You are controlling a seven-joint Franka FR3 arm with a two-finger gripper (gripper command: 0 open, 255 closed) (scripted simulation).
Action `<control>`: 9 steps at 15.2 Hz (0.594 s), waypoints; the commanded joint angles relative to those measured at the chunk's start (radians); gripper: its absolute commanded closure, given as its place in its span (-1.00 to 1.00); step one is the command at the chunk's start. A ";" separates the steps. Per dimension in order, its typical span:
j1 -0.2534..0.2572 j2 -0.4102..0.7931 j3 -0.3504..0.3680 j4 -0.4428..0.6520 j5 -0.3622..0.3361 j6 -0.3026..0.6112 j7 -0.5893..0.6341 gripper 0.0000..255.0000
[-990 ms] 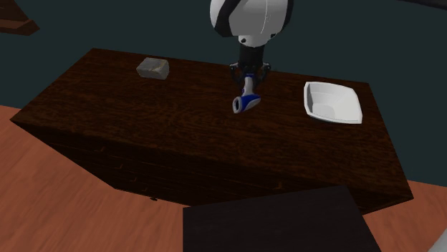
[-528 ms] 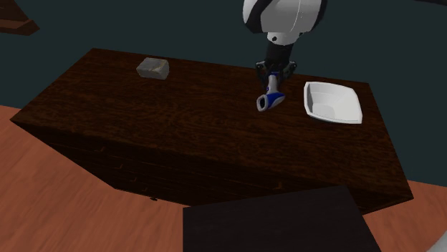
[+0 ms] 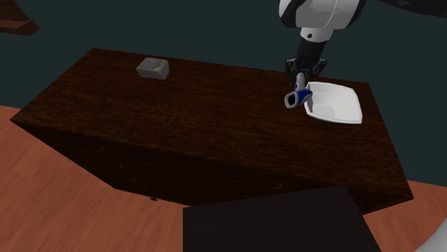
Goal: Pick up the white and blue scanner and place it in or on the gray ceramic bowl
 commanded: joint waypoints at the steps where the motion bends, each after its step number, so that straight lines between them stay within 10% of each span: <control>1: -0.030 0.029 -0.009 0.043 0.002 -0.014 -0.039 1.00; 9: -0.152 0.167 -0.039 0.276 0.011 -0.104 -0.182 1.00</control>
